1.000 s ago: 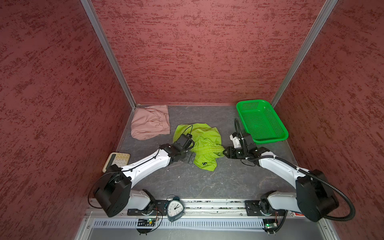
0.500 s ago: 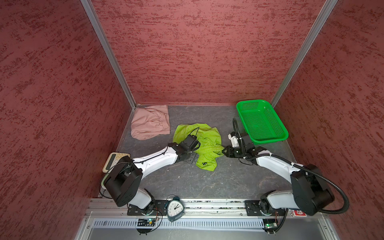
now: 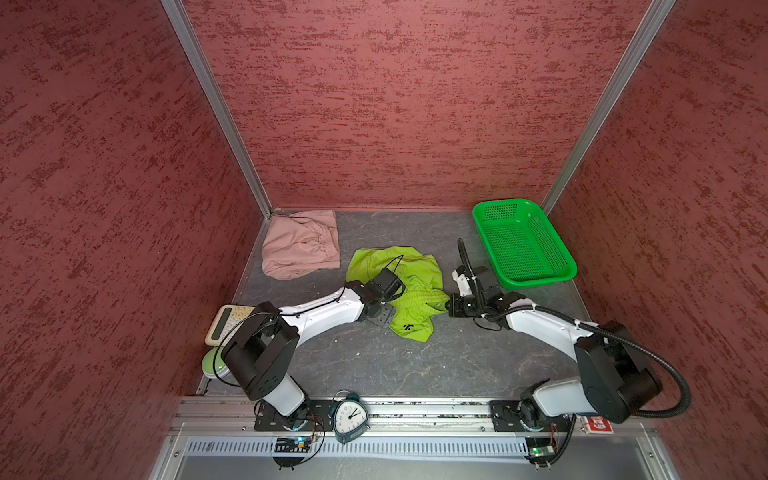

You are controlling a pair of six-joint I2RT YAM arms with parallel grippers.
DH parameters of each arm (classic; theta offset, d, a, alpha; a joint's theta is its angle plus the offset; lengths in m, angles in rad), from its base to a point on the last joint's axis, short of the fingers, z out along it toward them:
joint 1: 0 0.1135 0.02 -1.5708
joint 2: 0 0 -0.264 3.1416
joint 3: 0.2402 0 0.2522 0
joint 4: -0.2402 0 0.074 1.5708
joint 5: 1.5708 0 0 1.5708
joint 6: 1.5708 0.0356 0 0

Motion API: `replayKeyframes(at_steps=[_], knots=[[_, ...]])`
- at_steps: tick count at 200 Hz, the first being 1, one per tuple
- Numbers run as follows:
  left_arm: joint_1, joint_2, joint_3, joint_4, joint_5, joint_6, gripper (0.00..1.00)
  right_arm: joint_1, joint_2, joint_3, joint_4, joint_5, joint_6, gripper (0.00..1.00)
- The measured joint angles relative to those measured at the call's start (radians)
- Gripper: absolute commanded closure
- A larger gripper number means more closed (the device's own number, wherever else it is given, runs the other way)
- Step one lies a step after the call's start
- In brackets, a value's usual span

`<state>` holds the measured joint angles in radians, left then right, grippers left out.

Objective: Fold and stack the shorts
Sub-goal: 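Grasp the lime-green shorts' waistband with both grippers at its two ends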

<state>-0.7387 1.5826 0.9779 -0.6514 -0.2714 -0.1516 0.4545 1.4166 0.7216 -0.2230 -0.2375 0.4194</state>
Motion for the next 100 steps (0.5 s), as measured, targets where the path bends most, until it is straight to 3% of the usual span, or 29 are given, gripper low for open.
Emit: replayKeyframes(at_steps=[59, 81, 100], knots=[[0.045, -0.004, 0.021, -0.007, -0.048, 0.011, 0.14, -0.007, -0.061, 0.075, 0.017, -0.021, 0.063, 1.0], [0.052, -0.004, 0.044, -0.003, -0.058, 0.018, 0.23, -0.01, -0.061, 0.074, 0.014, -0.022, 0.071, 1.0], [0.055, -0.002, 0.045, -0.002, -0.068, 0.012, 0.42, -0.014, -0.068, 0.074, 0.01, -0.022, 0.071, 1.0]])
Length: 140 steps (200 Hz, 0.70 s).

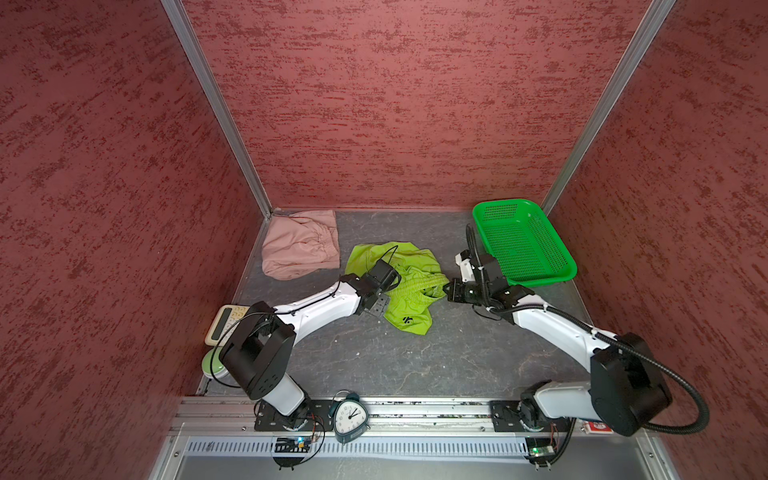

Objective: Fold and stack the shorts
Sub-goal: 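Grasp the lime-green shorts' waistband with both grippers at its two ends, then lift the shorts by the waistband with both grippers and lower them back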

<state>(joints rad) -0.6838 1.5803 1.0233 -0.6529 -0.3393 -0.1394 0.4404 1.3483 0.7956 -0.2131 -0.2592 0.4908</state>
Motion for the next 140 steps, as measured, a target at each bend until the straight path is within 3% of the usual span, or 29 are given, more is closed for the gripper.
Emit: replayKeyframes(at_steps=[25, 42, 82, 140], knots=[[0.005, 0.003, 0.001, 0.006, -0.002, -0.006, 0.83, -0.001, -0.029, 0.002, -0.01, 0.002, -0.01, 1.0], [0.007, 0.003, 0.019, -0.003, -0.006, 0.016, 1.0, -0.001, -0.046, 0.026, -0.045, 0.011, -0.034, 1.0], [0.04, -0.019, 0.185, -0.069, -0.057, 0.089, 1.0, -0.001, -0.067, 0.191, -0.171, 0.11, -0.149, 1.0], [0.076, -0.162, 0.566, -0.175, -0.09, 0.305, 1.0, -0.003, -0.104, 0.455, -0.302, 0.204, -0.355, 1.0]])
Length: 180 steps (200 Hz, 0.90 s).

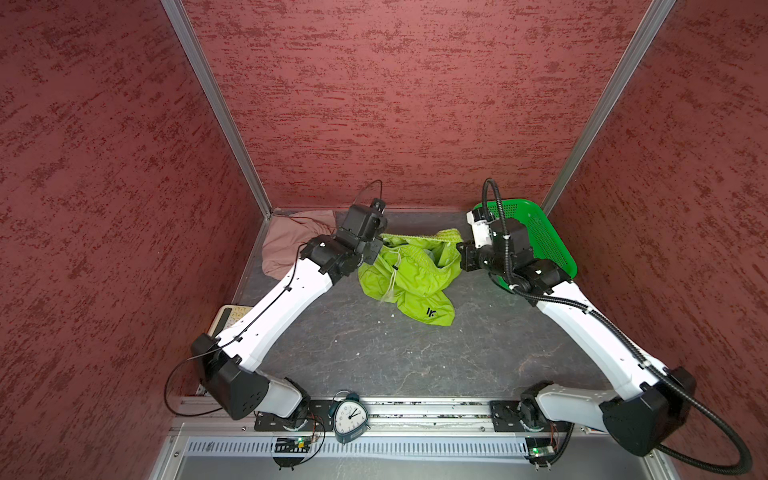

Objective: Fold and stack the shorts
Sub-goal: 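Lift the shorts by the waistband with both grippers and lower them back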

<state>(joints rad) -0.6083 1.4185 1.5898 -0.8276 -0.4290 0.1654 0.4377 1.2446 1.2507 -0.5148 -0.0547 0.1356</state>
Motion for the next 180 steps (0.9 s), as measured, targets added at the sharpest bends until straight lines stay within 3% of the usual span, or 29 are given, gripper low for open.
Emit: replayKeyframes(at_steps=[50, 98, 125, 169, 180], knots=[[-0.005, -0.108, 0.203, -0.115, 0.0, 0.121, 1.0, 0.002, -0.114, 0.108, -0.058, -0.073, -0.131, 1.0], [-0.016, -0.118, 0.375, -0.302, 0.031, 0.065, 1.0, 0.004, -0.093, 0.343, -0.191, -0.217, -0.15, 1.0], [0.017, -0.119, 0.273, -0.356, 0.074, -0.021, 1.0, 0.003, 0.038, 0.362, -0.262, -0.21, -0.15, 1.0], [0.163, 0.026, -0.034, -0.298, 0.234, -0.15, 1.0, -0.001, 0.441, 0.338, -0.294, -0.138, -0.151, 1.0], [0.184, 0.072, -0.098, -0.259, 0.271, -0.167, 1.0, -0.002, 0.514, 0.335, -0.296, -0.129, -0.15, 0.94]])
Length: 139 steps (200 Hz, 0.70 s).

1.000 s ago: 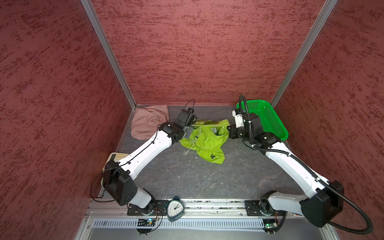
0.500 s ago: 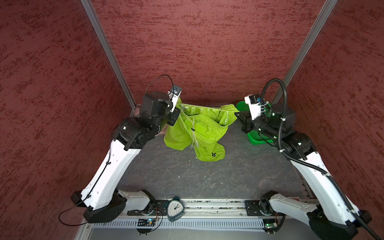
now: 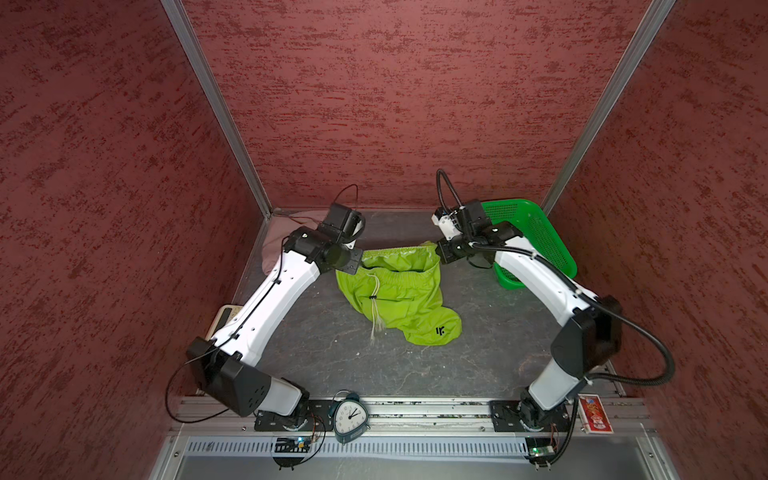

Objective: Fold and stack the shorts

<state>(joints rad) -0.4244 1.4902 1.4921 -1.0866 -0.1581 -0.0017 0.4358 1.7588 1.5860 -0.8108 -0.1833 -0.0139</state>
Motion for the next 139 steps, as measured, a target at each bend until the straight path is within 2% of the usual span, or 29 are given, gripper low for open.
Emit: replayKeyframes(at_steps=[7, 11, 25, 55, 81, 139], knots=[[0.008, 0.027, -0.027, 0.02, 0.018, -0.01, 1.0, 0.0, 0.032, 0.0, 0.005, 0.005, 0.002, 0.94], [0.012, 0.039, -0.038, 0.029, 0.026, -0.013, 1.0, 0.0, 0.05, 0.0, 0.009, 0.006, 0.004, 0.9], [0.02, 0.084, -0.06, 0.065, 0.051, -0.026, 1.0, 0.0, 0.092, 0.007, 0.022, 0.008, 0.021, 0.61], [0.028, 0.132, -0.07, 0.13, 0.08, -0.055, 1.0, -0.001, 0.108, 0.007, 0.084, 0.009, 0.091, 0.39], [0.033, 0.132, -0.073, 0.166, 0.102, -0.092, 1.0, 0.013, 0.028, -0.111, 0.206, 0.037, 0.206, 0.31], [0.037, 0.059, -0.164, 0.224, 0.117, -0.182, 1.0, 0.057, -0.208, -0.498, 0.432, 0.097, 0.473, 0.3]])
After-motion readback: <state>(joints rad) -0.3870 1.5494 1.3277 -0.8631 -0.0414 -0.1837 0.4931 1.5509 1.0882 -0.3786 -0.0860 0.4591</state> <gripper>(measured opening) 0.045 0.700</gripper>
